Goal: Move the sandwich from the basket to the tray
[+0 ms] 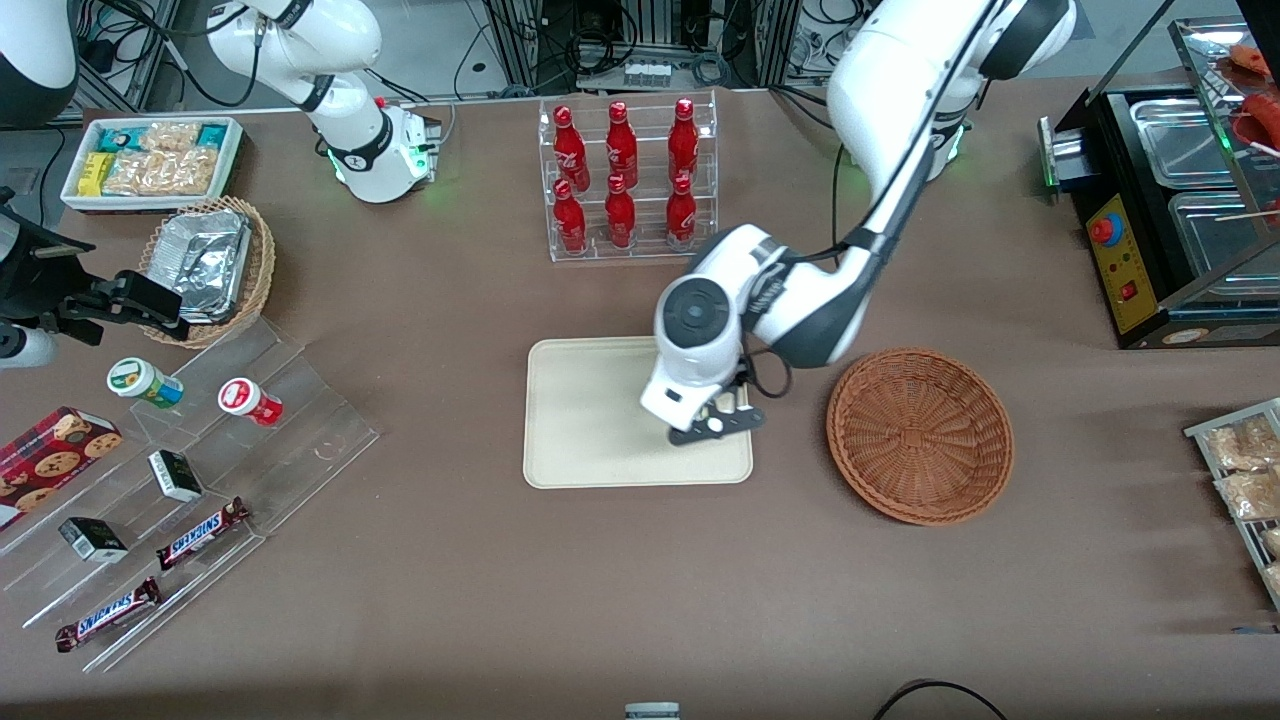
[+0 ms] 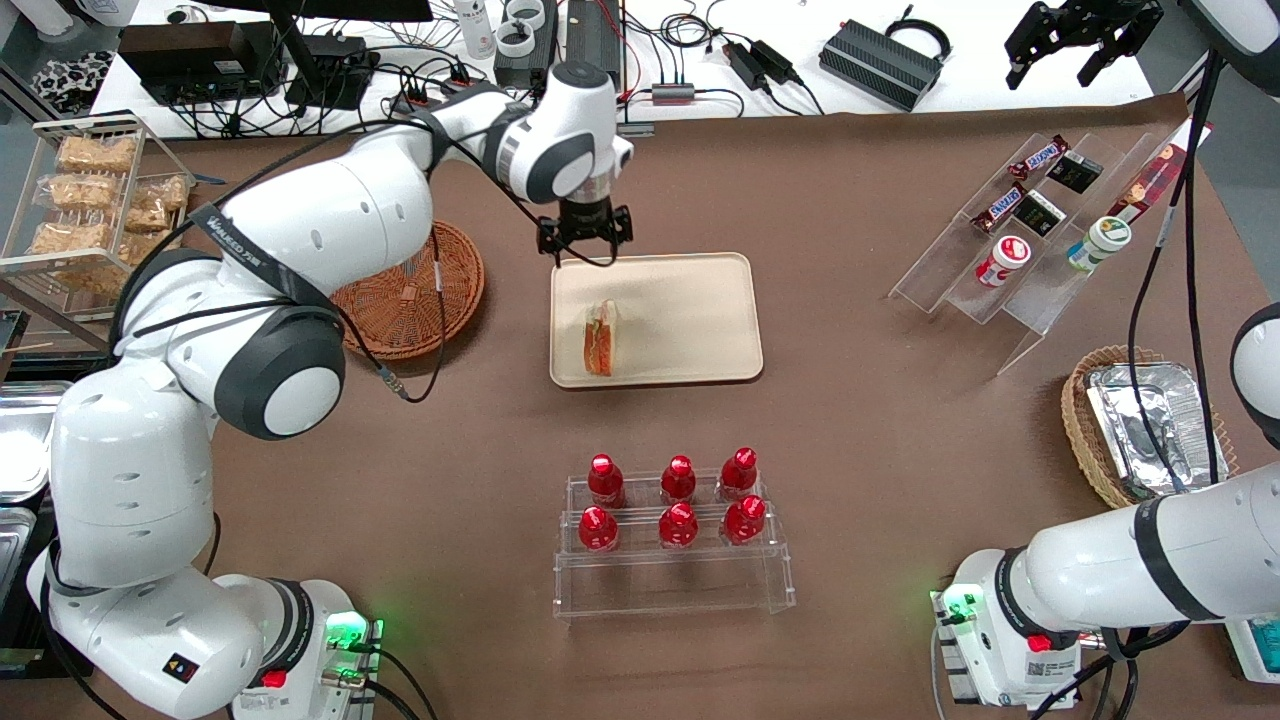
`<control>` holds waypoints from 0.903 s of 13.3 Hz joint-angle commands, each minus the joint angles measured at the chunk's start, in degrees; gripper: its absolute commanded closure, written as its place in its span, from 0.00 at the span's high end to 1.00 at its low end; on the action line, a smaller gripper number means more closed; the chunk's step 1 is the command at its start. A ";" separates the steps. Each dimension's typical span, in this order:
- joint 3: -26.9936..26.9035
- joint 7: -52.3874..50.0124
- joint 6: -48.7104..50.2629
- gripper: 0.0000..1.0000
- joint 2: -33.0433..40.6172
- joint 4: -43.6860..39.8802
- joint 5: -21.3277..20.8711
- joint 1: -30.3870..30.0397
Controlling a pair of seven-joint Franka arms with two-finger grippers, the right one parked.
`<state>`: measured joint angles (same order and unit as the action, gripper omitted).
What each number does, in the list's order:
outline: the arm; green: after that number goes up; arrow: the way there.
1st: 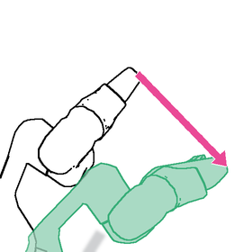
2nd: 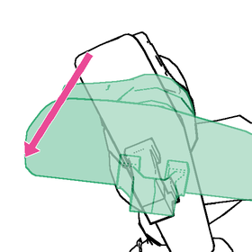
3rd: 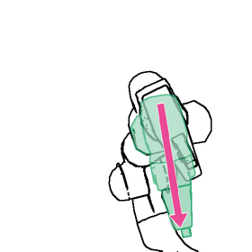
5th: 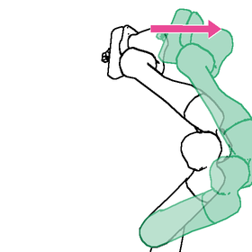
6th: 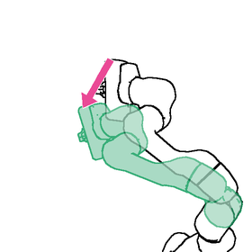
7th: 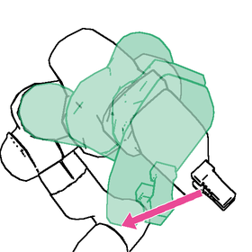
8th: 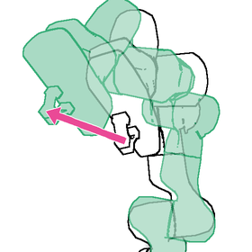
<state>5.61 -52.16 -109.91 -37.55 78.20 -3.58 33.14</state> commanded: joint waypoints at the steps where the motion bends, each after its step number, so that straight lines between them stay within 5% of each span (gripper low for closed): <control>1: -3.92 0.83 1.36 1.00 3.97 0.29 2.52 0.44; 12: -24.15 25.16 16.12 1.00 14.69 0.90 11.31 0.44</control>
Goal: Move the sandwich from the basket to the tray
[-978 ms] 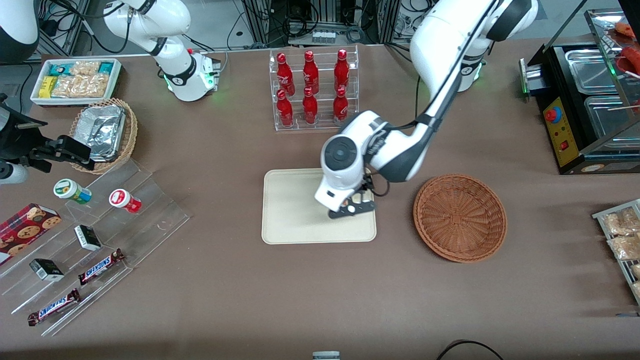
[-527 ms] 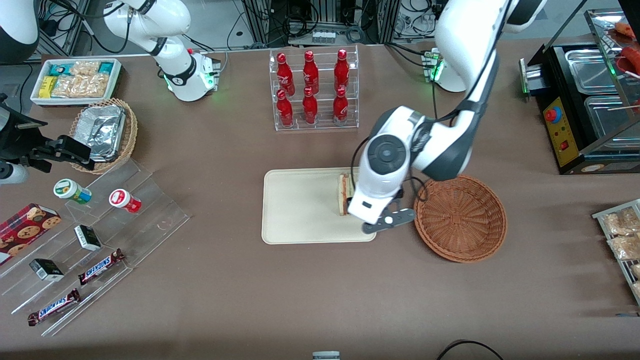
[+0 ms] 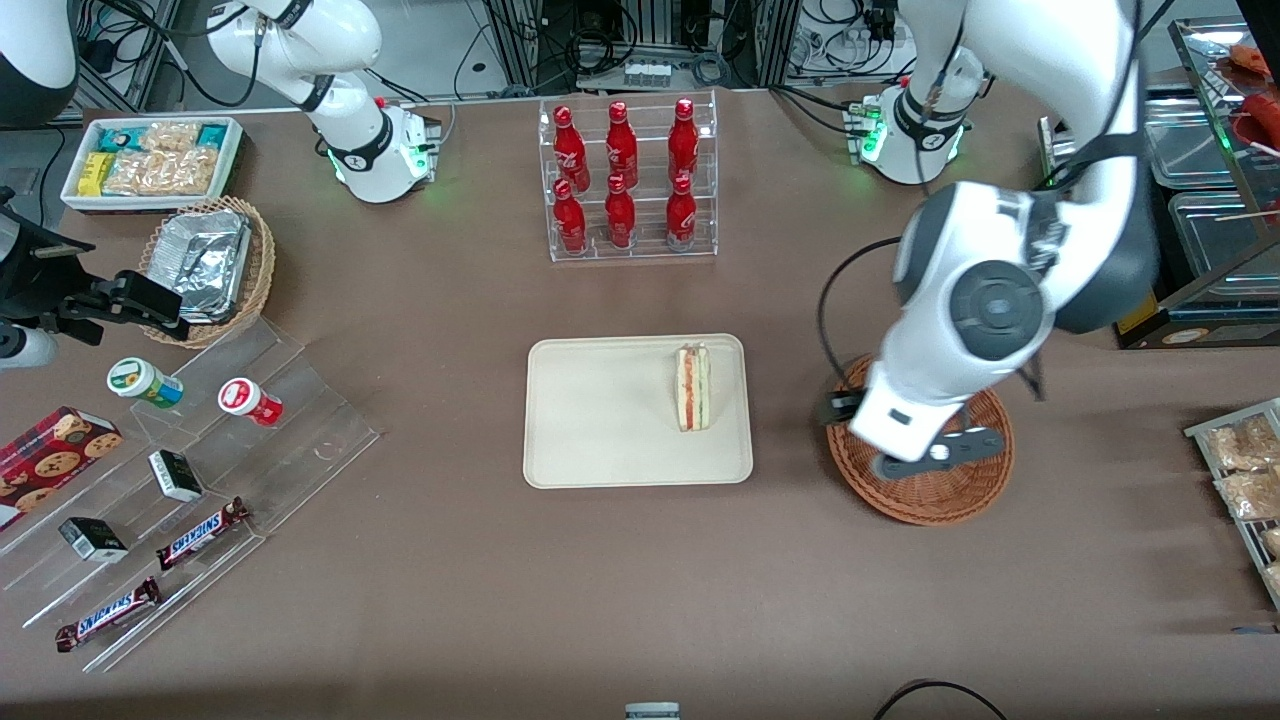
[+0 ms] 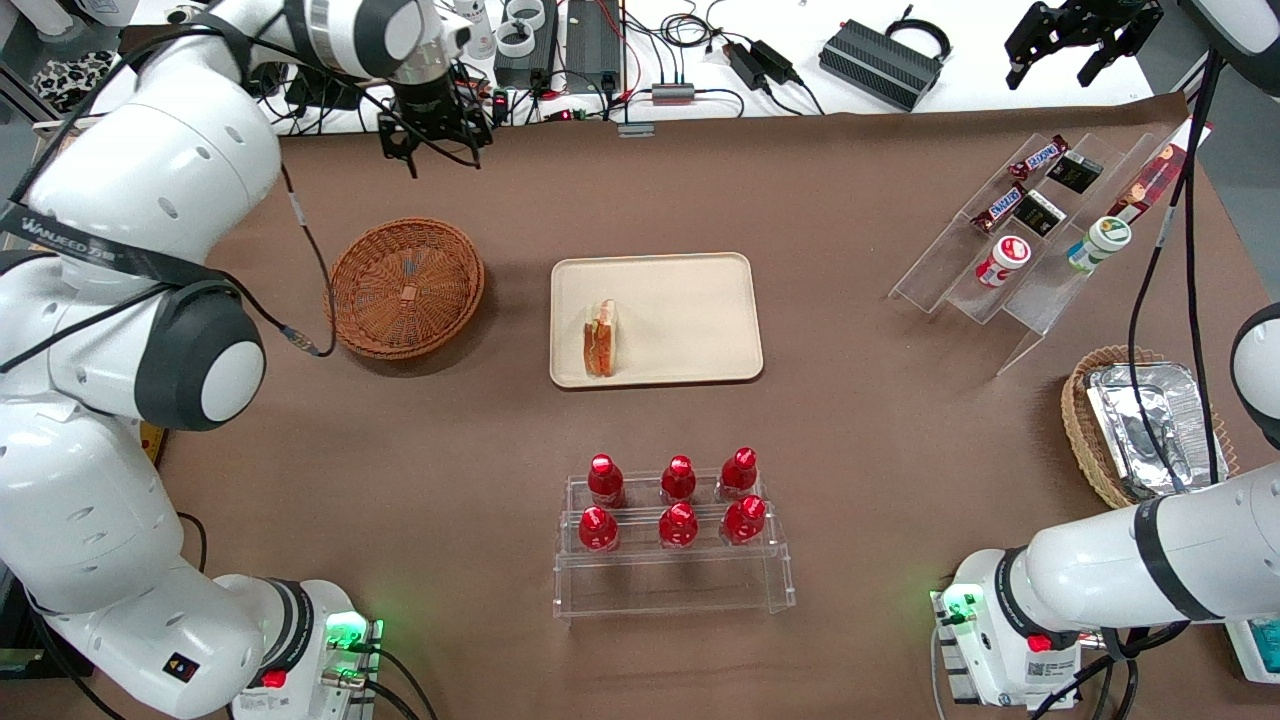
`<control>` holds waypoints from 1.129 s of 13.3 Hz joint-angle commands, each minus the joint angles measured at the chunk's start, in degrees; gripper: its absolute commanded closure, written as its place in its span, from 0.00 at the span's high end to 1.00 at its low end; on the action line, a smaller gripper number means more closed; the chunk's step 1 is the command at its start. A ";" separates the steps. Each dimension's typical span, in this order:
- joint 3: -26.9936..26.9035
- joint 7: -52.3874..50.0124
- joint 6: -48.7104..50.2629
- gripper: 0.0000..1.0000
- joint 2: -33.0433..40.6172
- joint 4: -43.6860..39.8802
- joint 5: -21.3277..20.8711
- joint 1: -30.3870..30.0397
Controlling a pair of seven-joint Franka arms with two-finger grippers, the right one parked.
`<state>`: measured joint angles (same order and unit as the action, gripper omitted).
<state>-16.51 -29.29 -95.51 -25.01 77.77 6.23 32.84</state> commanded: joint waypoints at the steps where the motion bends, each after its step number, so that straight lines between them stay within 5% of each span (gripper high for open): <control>1: -4.47 4.13 2.69 1.00 2.94 1.42 2.46 0.82; 5: -10.02 10.74 7.52 1.00 5.14 1.59 4.23 0.91; 15: -10.12 10.92 7.09 1.00 14.46 7.66 3.35 0.55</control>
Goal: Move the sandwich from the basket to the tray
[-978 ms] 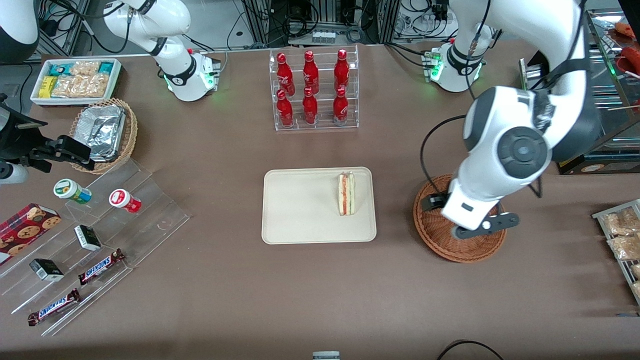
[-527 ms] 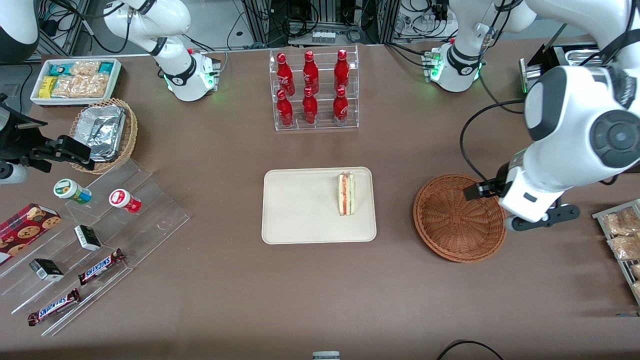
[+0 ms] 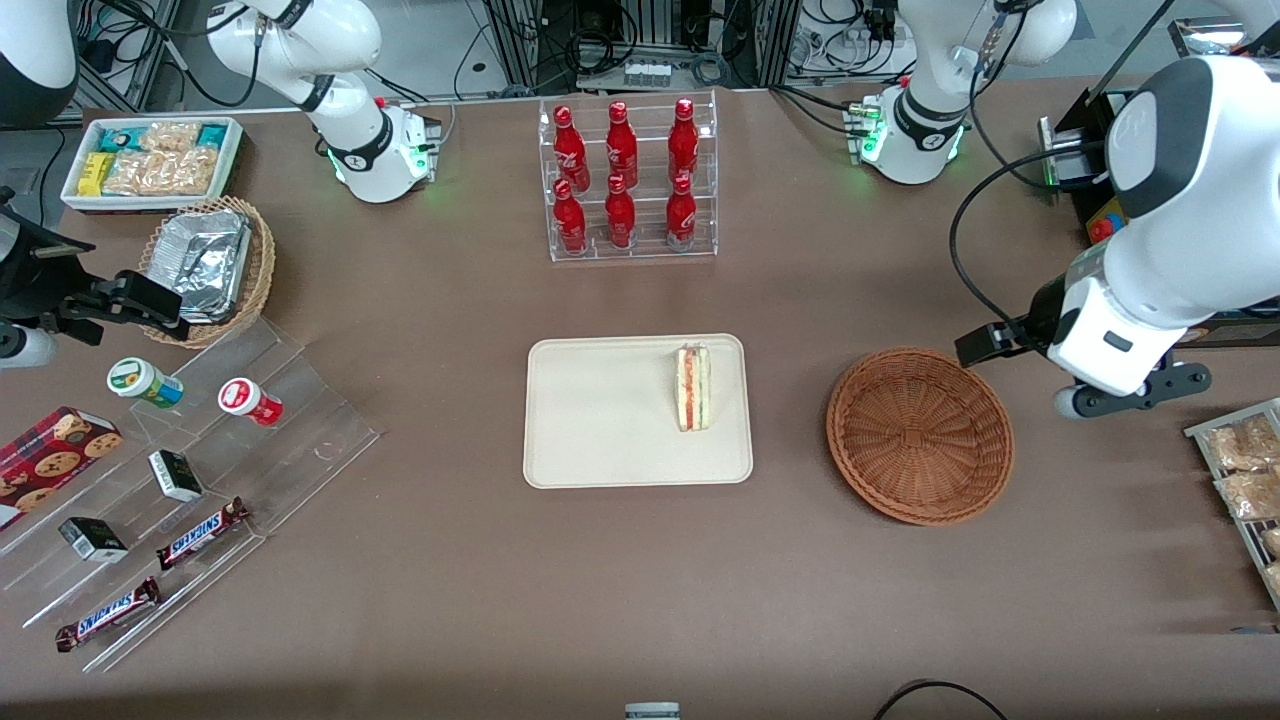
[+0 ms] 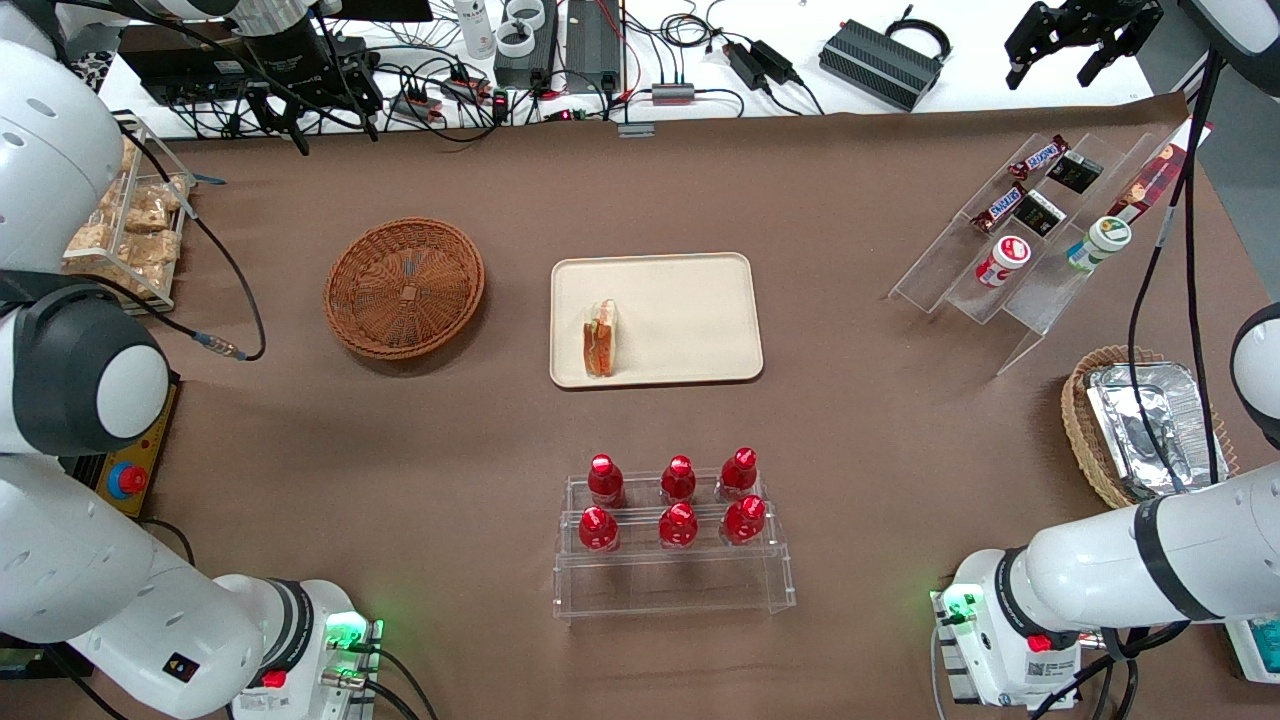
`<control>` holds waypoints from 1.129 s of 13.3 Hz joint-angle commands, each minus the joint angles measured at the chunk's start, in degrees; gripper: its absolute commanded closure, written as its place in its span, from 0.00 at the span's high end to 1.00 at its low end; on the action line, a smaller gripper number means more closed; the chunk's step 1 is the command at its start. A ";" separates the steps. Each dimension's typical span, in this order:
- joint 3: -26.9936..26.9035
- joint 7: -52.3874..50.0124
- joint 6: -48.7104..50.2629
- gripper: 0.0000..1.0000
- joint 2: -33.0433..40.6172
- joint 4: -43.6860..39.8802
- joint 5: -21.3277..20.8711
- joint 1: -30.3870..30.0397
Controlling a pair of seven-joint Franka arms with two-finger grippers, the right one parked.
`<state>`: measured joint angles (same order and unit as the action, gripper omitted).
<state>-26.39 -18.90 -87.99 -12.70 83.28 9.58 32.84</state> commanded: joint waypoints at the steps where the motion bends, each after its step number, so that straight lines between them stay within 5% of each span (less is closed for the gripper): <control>1: -0.24 0.53 -0.42 1.00 2.33 2.15 0.00 0.56; 8: -0.16 0.53 -0.34 1.00 4.18 2.32 0.00 0.47; 9: 1.67 0.53 -0.07 1.00 4.18 2.24 0.35 -4.58; 11: 21.19 0.35 0.10 1.00 4.44 1.62 -0.78 -22.28; 12: 26.86 -0.17 0.19 1.00 4.53 1.53 -2.70 -26.21; 15: 27.09 -0.35 0.19 1.00 4.53 1.53 -3.34 -26.25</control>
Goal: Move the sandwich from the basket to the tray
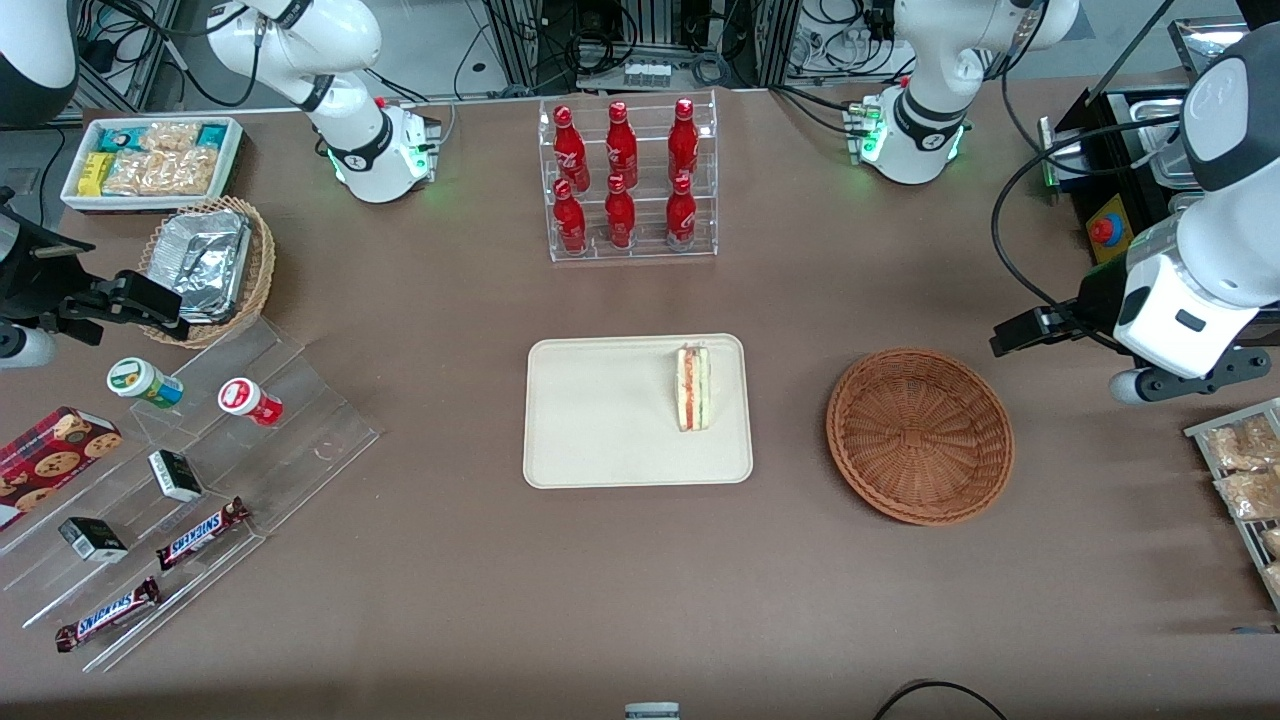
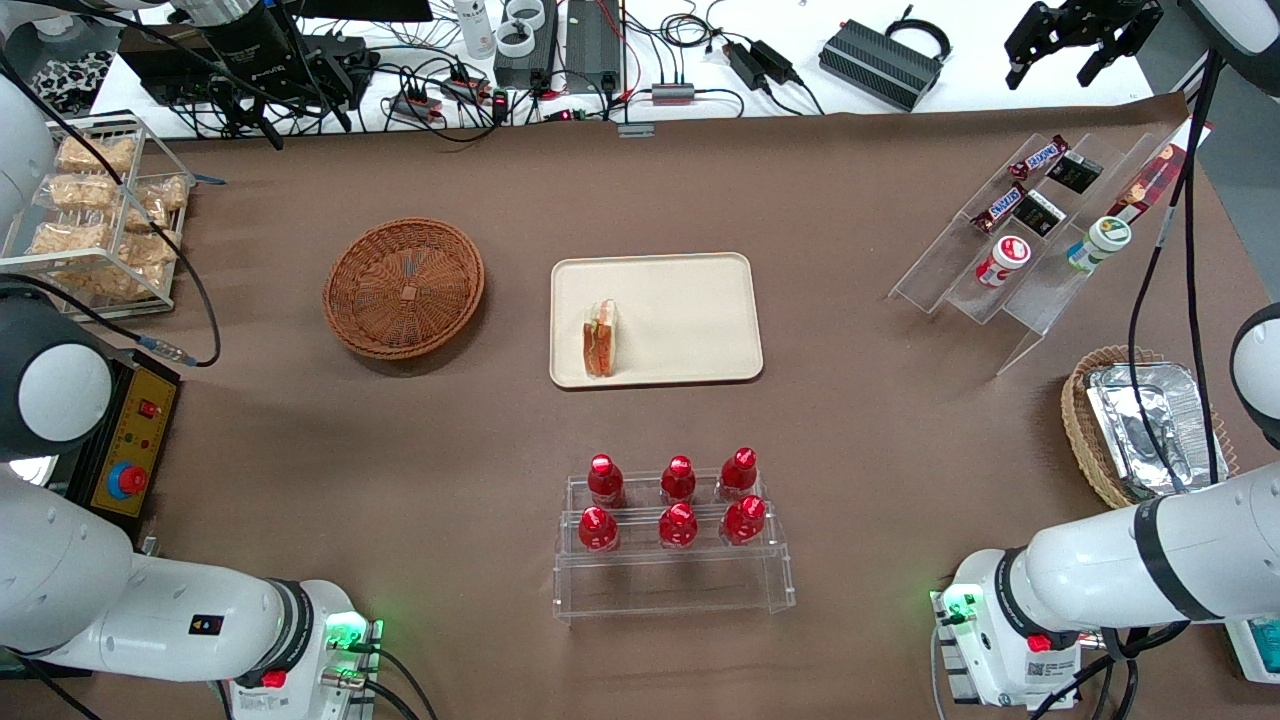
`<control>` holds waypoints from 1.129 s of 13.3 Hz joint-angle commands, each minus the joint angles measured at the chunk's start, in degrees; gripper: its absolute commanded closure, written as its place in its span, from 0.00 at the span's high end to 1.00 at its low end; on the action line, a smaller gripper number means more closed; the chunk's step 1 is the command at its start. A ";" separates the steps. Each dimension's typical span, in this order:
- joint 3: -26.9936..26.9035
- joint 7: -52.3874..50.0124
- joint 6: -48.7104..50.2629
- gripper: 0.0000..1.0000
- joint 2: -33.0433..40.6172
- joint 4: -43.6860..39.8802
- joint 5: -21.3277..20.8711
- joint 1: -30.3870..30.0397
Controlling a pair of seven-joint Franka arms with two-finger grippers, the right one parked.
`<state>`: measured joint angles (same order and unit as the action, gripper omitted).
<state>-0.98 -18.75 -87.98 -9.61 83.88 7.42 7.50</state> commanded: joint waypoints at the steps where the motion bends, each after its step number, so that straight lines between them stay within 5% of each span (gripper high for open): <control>1: 1.77 -0.50 0.18 1.00 1.44 0.93 -1.18 -0.99; 6: 1.77 3.10 3.07 1.00 0.56 -3.72 -0.83 -1.34; 15: 1.95 4.42 4.93 1.00 6.35 1.89 -1.97 -3.19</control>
<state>-0.12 -15.35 -83.19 -6.50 82.42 6.18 5.77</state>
